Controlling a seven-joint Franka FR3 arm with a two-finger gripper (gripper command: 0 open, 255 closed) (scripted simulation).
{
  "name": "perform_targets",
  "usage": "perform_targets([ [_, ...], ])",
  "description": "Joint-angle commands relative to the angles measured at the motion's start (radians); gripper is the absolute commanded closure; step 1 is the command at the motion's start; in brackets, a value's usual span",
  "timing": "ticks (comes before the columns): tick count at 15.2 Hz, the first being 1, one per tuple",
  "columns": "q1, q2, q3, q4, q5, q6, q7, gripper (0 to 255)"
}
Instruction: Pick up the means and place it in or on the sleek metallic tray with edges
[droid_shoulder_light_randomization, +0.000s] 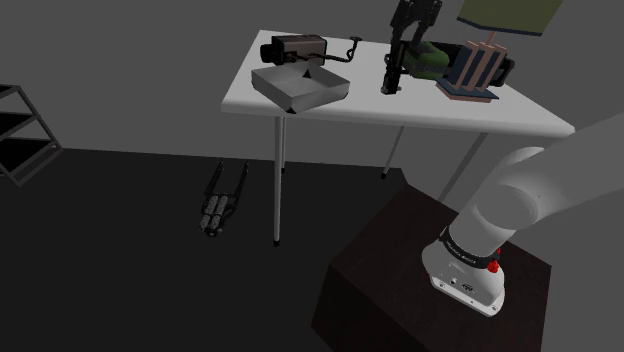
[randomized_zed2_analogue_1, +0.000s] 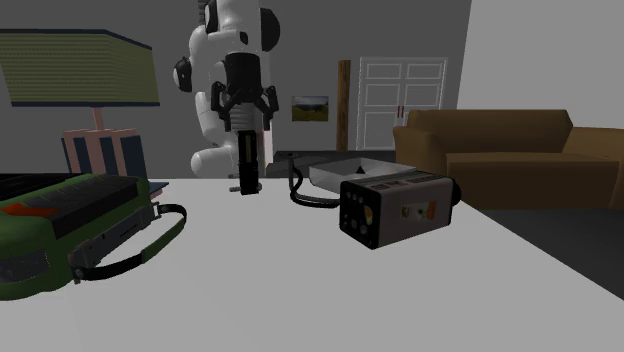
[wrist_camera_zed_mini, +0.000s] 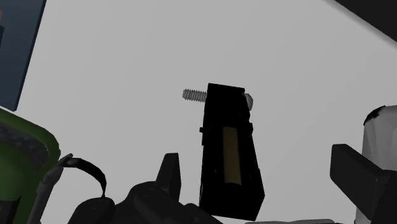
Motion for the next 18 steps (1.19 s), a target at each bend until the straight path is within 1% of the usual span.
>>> perform_targets([
  [1, -0.009, 0.035, -0.012, 0.053, 0.005, -0.001, 0.014, 0],
  [9, -0.012, 0.030, -0.019, -0.053, 0.000, 0.100, 0.016, 0],
  [16, -0.012, 0.030, -0.019, -0.053, 0.000, 0.100, 0.016, 0],
  [17, -0.012, 0.030, -0.019, -0.053, 0.000, 0.100, 0.016, 255],
  [18, -0.012, 0.030, -0.019, -0.053, 0.000, 0.100, 0.016, 255],
])
